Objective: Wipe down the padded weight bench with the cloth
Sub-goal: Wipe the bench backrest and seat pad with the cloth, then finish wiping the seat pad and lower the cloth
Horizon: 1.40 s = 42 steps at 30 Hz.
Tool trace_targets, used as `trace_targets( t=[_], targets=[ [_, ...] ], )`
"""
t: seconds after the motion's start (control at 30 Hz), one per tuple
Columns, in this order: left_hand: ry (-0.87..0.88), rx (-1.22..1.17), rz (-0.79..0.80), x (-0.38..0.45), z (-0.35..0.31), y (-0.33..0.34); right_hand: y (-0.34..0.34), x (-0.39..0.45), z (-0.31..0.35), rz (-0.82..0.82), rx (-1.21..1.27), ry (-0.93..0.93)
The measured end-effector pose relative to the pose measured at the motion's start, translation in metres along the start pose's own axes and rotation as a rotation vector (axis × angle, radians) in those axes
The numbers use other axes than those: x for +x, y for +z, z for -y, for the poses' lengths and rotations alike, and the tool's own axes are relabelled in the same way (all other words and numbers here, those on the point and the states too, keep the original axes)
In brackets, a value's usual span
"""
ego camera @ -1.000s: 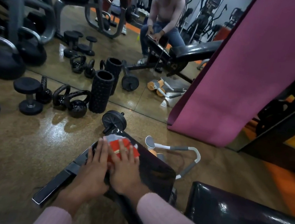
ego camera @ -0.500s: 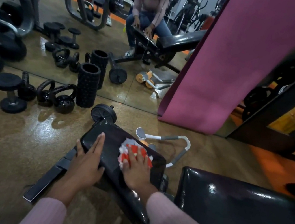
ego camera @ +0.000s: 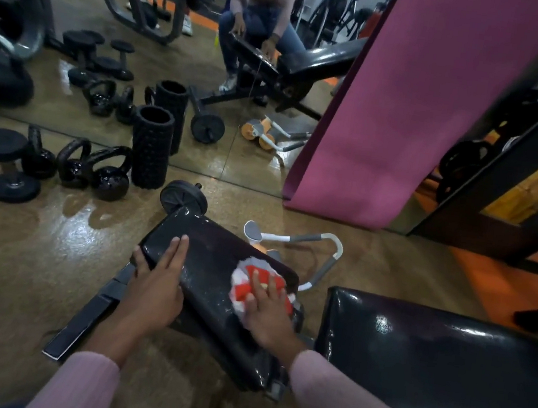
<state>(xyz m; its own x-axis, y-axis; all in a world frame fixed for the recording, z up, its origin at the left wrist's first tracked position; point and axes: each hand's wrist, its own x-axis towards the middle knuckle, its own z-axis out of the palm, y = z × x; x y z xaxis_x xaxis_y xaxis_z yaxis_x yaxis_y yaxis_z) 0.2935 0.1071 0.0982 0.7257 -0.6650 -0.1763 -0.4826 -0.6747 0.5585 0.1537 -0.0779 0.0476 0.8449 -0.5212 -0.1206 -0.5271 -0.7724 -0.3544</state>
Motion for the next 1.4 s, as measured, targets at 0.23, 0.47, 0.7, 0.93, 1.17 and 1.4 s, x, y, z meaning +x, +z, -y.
trace_targets(
  t=[0.23,0.47,0.7,0.93,1.17,1.4],
  targets=[
    [-0.105,-0.017,-0.107,0.008,-0.022,-0.013,0.007,-0.051,0.049,0.027,0.015,-0.236],
    [-0.036,0.015,-0.165,0.004,-0.016,-0.012,-0.002,0.004,0.001,0.043,-0.057,-0.052],
    [-0.037,-0.287,-0.380,0.012,-0.016,-0.026,-0.002,0.039,0.112,0.019,-0.055,-0.213],
    [-0.099,0.002,-0.240,0.012,-0.030,-0.017,0.019,-0.047,-0.003,-0.047,-0.003,-0.319],
    [0.003,0.045,-0.254,0.005,-0.036,-0.013,-0.035,-0.035,-0.044,0.039,0.456,0.377],
    [0.239,-0.201,-0.292,-0.006,-0.067,-0.003,-0.103,-0.036,-0.032,-0.031,1.383,0.721]
  ],
)
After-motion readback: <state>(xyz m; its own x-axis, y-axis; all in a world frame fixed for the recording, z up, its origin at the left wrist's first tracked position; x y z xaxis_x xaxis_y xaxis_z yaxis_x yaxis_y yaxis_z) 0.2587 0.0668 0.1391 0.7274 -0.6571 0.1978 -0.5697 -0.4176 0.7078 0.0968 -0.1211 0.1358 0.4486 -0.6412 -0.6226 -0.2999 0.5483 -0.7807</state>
